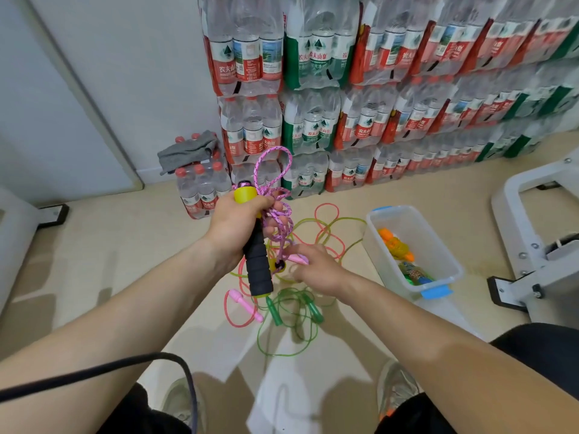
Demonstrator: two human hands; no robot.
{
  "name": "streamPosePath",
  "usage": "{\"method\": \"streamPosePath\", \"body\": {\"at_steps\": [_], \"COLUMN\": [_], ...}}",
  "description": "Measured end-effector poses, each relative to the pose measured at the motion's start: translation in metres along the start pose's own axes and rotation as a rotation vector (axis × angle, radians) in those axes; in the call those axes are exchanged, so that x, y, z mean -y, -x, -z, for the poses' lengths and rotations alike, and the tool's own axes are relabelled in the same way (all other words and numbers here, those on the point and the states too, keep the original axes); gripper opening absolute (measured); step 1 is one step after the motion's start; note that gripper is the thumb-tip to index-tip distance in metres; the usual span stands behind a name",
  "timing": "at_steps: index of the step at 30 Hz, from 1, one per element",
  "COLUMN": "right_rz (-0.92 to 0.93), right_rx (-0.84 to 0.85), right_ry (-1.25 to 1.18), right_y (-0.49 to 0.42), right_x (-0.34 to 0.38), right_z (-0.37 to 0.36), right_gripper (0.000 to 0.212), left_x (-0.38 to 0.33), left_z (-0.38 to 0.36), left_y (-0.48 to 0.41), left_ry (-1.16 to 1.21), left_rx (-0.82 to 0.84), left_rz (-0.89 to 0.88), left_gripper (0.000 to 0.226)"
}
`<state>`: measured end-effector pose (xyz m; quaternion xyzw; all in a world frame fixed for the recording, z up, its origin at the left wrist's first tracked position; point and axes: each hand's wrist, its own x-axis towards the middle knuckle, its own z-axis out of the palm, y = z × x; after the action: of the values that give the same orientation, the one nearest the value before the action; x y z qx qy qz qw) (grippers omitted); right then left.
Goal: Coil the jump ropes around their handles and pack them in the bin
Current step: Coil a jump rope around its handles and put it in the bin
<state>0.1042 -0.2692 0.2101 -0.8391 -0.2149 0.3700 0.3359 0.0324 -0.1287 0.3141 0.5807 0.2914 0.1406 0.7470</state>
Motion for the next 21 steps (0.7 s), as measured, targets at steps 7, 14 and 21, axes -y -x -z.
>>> {"method": "streamPosePath", "body": {"at_steps": [7, 14, 21], "right_rz": [0.084, 0.135, 0.107], "right_rx": [-0.017, -0.027, -0.194], "right_ry": [0.012, 0.076, 0.185], "right_y": [0.001, 0.009, 0.012], "right_x": [0.000, 0.013, 0.019], "right_z": [-0.009, -0.018, -0.012], "right_gripper": [0.063, 0.047, 0.041], "left_x": [-0.008, -0.004, 0.000], "left_z": [0.003, -0.001, -0.004], "left_y": [0.004, 0.007, 0.007], "left_ry": [0.136, 0.185, 0.175], "left_rx": [-0.007, -0.010, 0.003], "left_rz": [0.052, 0.099, 0.082], "left_gripper": [0.014, 0.011, 0.011]}}
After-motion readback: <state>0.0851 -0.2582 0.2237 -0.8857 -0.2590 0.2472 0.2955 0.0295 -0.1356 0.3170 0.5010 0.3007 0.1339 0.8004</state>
